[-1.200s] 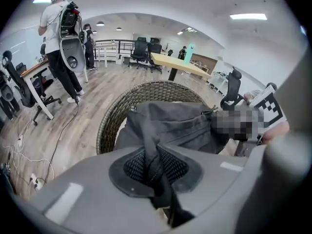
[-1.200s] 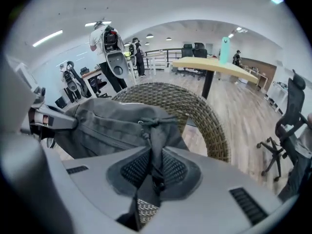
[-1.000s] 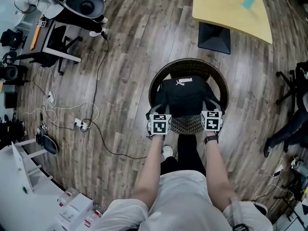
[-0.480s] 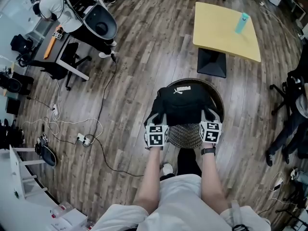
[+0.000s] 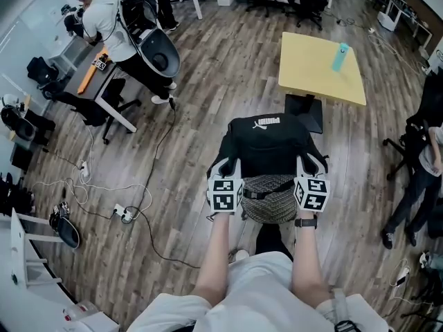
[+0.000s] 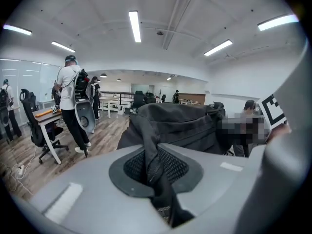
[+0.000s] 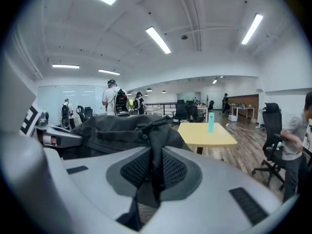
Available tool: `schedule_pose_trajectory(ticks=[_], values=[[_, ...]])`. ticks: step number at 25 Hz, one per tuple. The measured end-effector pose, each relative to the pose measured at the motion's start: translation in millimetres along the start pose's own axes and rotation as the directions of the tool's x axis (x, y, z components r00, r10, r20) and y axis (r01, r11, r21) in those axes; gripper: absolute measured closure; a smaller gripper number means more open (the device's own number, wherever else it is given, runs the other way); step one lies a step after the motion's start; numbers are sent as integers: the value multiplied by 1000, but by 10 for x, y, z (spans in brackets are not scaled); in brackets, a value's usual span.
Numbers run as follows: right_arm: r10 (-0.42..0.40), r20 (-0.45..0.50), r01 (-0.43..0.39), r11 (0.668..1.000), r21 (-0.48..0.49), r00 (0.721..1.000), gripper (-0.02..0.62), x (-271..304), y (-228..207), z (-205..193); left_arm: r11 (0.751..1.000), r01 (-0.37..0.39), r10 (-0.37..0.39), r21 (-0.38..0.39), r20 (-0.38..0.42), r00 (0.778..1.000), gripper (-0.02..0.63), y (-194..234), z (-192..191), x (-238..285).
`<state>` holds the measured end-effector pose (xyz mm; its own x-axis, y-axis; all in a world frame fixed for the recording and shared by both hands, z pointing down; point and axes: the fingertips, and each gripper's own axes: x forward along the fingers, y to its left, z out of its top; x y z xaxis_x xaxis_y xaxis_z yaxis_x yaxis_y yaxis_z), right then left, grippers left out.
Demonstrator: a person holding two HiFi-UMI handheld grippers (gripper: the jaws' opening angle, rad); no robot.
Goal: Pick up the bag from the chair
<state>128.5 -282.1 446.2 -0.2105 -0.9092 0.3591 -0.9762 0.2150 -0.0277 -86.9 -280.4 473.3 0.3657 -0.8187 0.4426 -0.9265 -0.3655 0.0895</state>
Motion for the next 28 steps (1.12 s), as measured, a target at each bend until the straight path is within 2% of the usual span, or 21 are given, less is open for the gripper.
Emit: schedule_pose_trajectory(ticks=[7,14,22,28], values=[[-11,149,18,999,-51,989,537,-531,211,653,999,-7,0,50,145,989,561,-43,556,-582],[-12,274,38,995,-90,962,537,-1065,337,1161,995,-29,1,96,278,961,561,-172,1012,-1127],[-4,366,59,989,-138,931,538,-1533,513,1496,991,-58,7,124,382,924,561,-238,1304,-1571],[-14,389,79,985,-151,921,538,-1701,549,1526,990,-52,-8,134,412,911,561,-294,1307,-1702]])
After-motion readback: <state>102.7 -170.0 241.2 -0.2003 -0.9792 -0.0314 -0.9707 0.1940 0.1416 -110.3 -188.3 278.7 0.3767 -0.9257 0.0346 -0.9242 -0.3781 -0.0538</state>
